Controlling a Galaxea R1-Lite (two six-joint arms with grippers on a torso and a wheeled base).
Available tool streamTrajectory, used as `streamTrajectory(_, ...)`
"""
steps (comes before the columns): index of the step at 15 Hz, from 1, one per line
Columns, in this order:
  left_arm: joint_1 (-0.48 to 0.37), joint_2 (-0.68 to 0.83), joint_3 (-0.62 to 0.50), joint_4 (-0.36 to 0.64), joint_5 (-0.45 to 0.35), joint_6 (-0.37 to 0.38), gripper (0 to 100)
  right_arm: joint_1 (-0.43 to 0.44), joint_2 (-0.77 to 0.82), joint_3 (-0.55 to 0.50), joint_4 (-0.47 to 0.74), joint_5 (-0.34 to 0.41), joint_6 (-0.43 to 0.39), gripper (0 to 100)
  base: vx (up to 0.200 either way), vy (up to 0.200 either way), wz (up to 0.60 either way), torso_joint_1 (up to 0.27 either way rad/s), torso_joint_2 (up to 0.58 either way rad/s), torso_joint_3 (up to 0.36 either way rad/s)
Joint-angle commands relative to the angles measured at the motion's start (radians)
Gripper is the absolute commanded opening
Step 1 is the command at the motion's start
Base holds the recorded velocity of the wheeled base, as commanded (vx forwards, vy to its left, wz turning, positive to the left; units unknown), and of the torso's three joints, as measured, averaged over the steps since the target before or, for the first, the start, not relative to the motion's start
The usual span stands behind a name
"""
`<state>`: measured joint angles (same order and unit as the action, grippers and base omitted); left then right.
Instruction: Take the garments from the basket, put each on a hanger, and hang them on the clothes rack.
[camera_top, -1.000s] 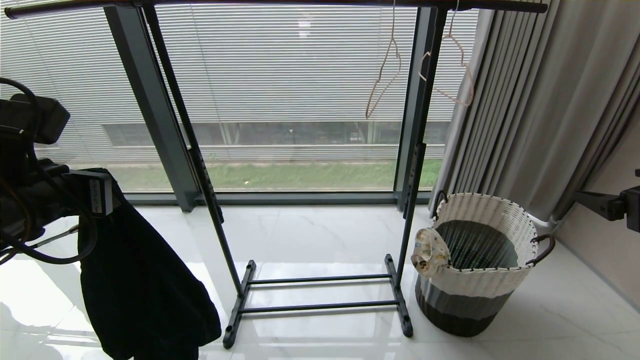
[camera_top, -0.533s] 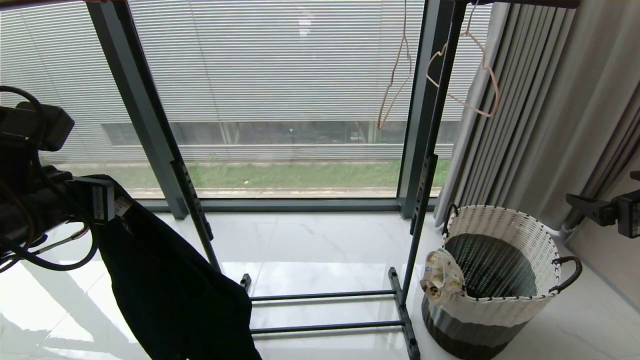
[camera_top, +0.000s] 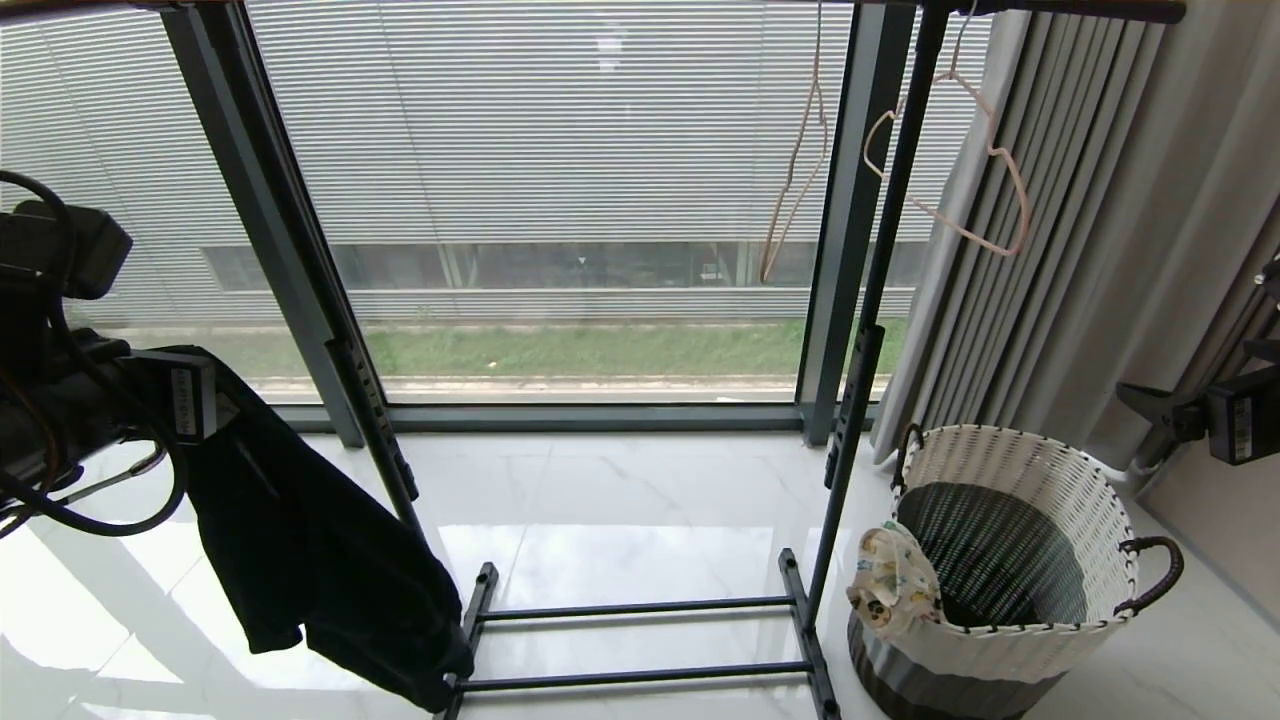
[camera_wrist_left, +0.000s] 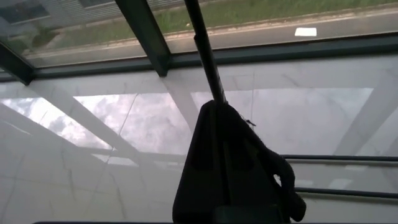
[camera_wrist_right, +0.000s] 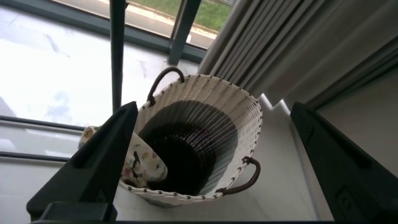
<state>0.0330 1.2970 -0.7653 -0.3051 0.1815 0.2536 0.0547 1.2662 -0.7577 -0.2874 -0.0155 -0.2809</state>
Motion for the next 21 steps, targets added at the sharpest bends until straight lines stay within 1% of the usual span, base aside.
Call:
streamTrajectory(1, 0.007, 0.002, 0.008, -0.025, 0.001, 0.001, 0, 0.001, 0.01, 0.0, -0.001, 0.0, 0.0, 100, 0.0, 0.0, 0.0, 0.119, -0.36, -0.222)
streamTrajectory(3, 0.021, 0.001, 0.012, -0.035, 0.001, 0.001, 0, 0.002, 0.01, 0.0, -0.001, 0.002, 0.0, 100, 0.0, 0.0, 0.0, 0.151, -0.42, -0.266)
streamTrajectory(6, 0.079, -0.001, 0.018, -0.035, 0.001, 0.004, 0, 0.002, 0.01, 0.0, -0.001, 0.002, 0.0, 100, 0.0, 0.0, 0.0, 0.176, -0.45, -0.279)
streamTrajectory(7, 0.087, -0.001, 0.021, -0.035, 0.001, 0.004, 0, 0.001, 0.01, 0.0, -0.002, 0.002, 0.0, 100, 0.0, 0.0, 0.0, 0.178, -0.46, -0.271)
streamTrajectory(11, 0.088, -0.018, 0.031, -0.037, 0.001, 0.004, 0, 0.002, 0.024, -0.02, -0.002, 0.002, 0.0, 100, 0.0, 0.0, 0.0, 0.199, -0.47, -0.276)
streamTrajectory(19, 0.088, -0.024, 0.037, -0.039, 0.001, 0.003, 0, 0.002, 0.032, -0.028, -0.002, 0.005, 0.003, 100, 0.0, 0.0, 0.0, 0.225, -0.51, -0.282)
streamTrajectory(21, 0.088, -0.025, 0.037, -0.039, 0.001, 0.003, 0, 0.002, 0.033, -0.026, -0.027, 0.012, 0.005, 100, 0.0, 0.0, 0.0, 0.129, -0.28, -0.146)
